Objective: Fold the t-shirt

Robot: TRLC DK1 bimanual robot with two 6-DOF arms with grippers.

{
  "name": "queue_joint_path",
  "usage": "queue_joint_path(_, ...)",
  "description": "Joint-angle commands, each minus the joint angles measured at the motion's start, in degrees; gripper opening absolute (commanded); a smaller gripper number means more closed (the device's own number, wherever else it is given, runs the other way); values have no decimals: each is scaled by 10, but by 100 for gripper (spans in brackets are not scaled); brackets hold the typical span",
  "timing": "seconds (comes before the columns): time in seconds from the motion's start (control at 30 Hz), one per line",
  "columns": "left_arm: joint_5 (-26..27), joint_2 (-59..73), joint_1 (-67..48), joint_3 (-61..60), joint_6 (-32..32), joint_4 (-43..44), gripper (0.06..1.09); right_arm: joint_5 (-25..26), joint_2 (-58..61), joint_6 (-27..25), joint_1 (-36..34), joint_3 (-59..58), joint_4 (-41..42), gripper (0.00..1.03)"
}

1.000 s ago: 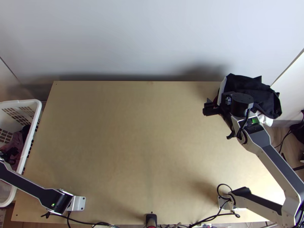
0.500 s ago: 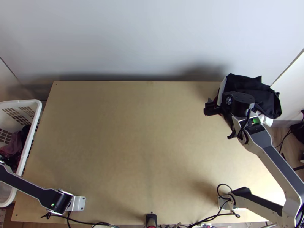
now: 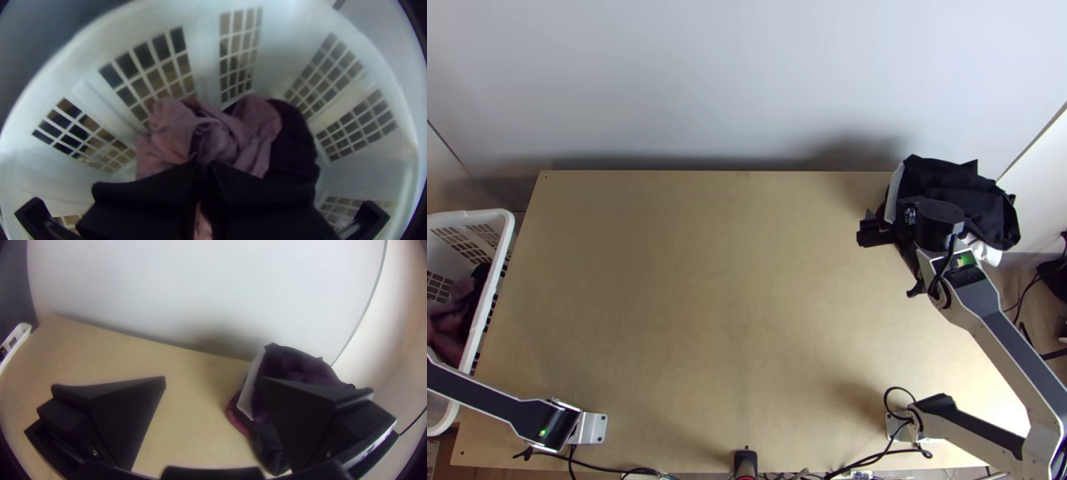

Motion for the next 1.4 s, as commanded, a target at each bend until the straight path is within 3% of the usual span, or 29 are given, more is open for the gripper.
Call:
queue_joint_path(0.0, 68, -159, -19, -21, -14, -92, 18, 0, -22, 3, -1, -13, 2, 98)
queue_joint_path(0.67, 94, -551, -264, -308, 10, -107, 18, 0, -121, 9, -16, -85, 22, 98)
queue_joint_path(0.83, 70, -562, -312, -268, -17, -124, 18, 0, -145, 10, -23, -104, 30, 98)
queue_joint_path(1.1, 74, -494, -275, -135, -74, -152, 18, 0, -178, 8, -25, -137, 35, 98)
queue_joint_path(1.3, 159, -520, -290, -95, -84, -229, 18, -1, -182, 21, -24, -145, 42, 98)
queue_joint_path(1.37, 165, -537, -325, -100, -84, -252, 18, -1, -187, 28, -26, -151, 45, 98)
